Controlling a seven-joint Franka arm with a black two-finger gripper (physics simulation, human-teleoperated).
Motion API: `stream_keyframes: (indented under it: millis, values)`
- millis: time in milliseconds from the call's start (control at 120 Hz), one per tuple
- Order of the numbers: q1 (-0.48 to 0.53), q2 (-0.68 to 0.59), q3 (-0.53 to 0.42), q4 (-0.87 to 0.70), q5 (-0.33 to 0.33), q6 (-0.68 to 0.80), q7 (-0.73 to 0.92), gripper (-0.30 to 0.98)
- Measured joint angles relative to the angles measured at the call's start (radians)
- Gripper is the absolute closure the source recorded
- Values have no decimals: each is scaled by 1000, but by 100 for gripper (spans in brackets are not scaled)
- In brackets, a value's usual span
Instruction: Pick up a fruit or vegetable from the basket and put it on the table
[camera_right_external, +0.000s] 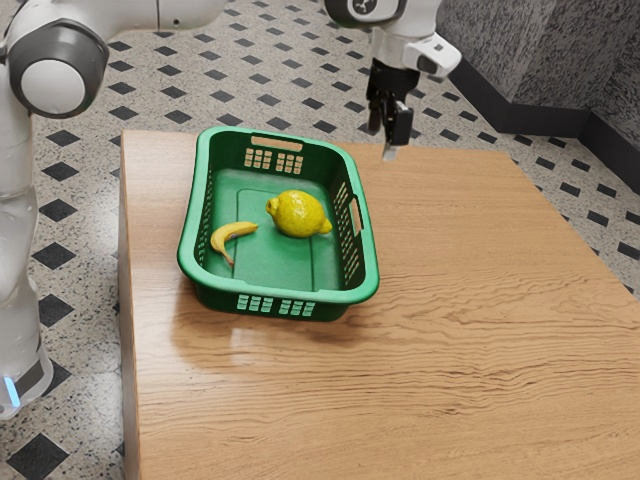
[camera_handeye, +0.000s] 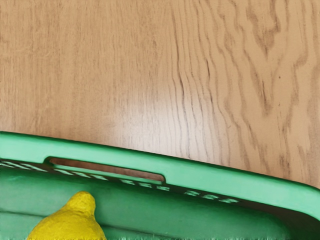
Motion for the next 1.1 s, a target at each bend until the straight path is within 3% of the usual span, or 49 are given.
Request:
stream_keyframes:
  millis: [242,675,817,1100]
  values:
    - [57,15,-4,40,-7,-33,7,0]
    - [48,0,-9,30,-4,-122,8,0]
    - [37,-37,-6,-113,-5,-109,9,0]
    - [46,-202,13,-494,-23,85,20,0]
